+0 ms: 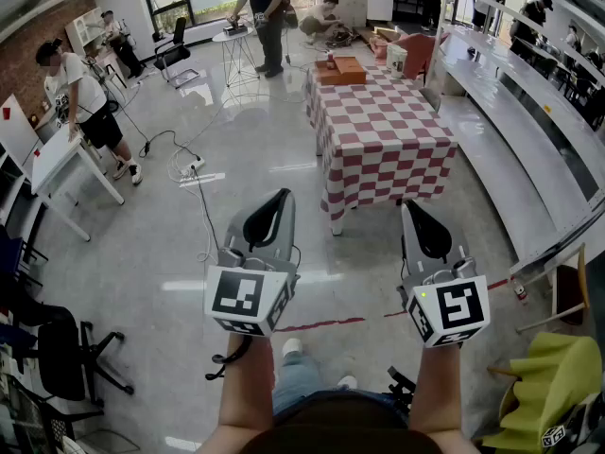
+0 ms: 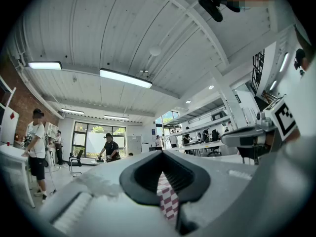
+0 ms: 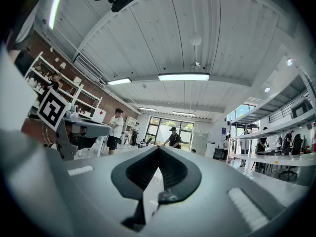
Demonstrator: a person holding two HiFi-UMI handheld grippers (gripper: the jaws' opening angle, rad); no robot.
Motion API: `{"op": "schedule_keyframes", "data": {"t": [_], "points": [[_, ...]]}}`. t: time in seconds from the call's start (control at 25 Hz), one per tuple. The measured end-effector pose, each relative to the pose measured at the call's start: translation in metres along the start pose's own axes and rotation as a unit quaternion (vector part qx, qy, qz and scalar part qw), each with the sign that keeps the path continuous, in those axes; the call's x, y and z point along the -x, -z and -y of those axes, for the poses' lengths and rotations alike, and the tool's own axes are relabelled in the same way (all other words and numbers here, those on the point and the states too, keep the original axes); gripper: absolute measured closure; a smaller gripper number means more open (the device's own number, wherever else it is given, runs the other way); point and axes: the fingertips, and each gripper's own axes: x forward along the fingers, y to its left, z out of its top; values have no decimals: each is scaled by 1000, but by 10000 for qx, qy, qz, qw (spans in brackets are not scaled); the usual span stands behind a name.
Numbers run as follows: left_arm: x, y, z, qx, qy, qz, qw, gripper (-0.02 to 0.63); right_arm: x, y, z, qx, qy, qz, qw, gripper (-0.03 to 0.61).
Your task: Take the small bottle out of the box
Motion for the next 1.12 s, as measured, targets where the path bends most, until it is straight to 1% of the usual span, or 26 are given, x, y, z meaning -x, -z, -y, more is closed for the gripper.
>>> {"op": "schedule_keyframes", "data": {"t": [0.2,0.4,0.6,0.84,1.0,1.12], "points": [[-6,-5,-37,77,-87,54,9999,614,-26,-7,-7,24,49,36,10000,580],[-26,4,-70,90,85,52,9999,614,-63,-1,-20,47,107,-36,9999,580],[-44,21,-111,189,199,23,9996,614,-105,8,-41,202,213,-153,9995,580],[-57,41,-155,247,341,-111,9990,614,-146,14,-59,30,407,-138,9991,579],[-66,53,-185,274,296,-116,9991,614,-177,22,-67,-50,394,-141,9991,578],[-76,58,-186,255,294,-164,9991,614,-188,25,-58,-127,369,-95,9992,578]]}}
